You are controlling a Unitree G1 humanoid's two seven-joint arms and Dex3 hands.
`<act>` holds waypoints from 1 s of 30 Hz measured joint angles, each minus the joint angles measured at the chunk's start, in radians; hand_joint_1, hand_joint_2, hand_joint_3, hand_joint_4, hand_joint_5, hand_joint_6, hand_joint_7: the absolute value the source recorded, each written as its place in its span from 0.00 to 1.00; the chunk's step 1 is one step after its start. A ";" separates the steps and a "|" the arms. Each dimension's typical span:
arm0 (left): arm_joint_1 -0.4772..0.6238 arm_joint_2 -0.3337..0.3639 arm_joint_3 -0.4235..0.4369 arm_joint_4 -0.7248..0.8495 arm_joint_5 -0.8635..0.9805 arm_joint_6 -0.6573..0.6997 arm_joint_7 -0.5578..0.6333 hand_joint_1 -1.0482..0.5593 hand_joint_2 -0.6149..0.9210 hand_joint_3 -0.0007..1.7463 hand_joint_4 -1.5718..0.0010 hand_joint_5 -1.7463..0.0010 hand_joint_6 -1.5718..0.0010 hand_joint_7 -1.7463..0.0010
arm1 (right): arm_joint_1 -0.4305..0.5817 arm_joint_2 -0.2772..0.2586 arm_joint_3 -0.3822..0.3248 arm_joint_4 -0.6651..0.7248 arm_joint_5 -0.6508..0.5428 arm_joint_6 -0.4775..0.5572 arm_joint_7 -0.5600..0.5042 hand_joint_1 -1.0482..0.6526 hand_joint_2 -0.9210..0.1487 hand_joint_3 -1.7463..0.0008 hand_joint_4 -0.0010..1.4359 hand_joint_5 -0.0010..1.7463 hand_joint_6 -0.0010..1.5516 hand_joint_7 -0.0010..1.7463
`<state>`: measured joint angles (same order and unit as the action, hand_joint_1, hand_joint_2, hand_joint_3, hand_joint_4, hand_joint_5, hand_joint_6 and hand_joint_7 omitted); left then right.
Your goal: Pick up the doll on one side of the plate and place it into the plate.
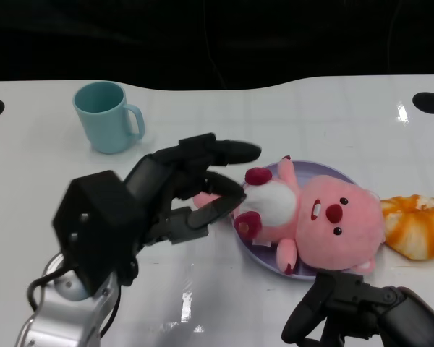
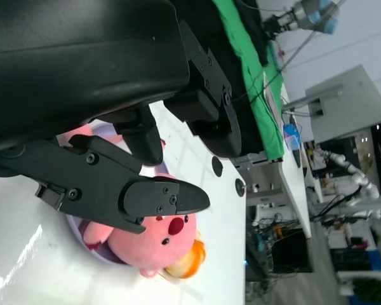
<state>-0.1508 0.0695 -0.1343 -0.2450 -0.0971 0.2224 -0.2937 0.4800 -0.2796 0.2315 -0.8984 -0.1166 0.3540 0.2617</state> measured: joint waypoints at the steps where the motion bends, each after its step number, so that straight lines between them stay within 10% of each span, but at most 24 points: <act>1: 0.018 0.000 0.011 -0.022 -0.022 0.020 0.000 0.55 0.74 0.60 0.56 0.31 0.51 0.51 | 0.000 0.000 0.000 0.000 0.000 0.000 0.000 0.47 0.00 0.80 0.48 0.89 0.39 0.73; 8: 0.127 0.025 0.060 -0.169 -0.132 0.121 -0.009 0.54 0.65 0.74 0.50 0.22 0.52 0.36 | -0.001 0.001 0.004 -0.006 -0.002 0.002 0.000 0.47 0.00 0.80 0.47 0.89 0.39 0.73; 30: 0.454 0.089 0.203 -0.482 -0.469 0.432 0.036 0.53 0.71 0.72 0.47 0.00 0.53 0.09 | -0.008 0.002 0.005 -0.009 0.000 0.011 0.000 0.47 0.00 0.80 0.47 0.89 0.39 0.74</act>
<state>0.3037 0.1586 0.0683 -0.7274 -0.5664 0.6547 -0.2578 0.4715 -0.2781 0.2368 -0.9079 -0.1164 0.3649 0.2619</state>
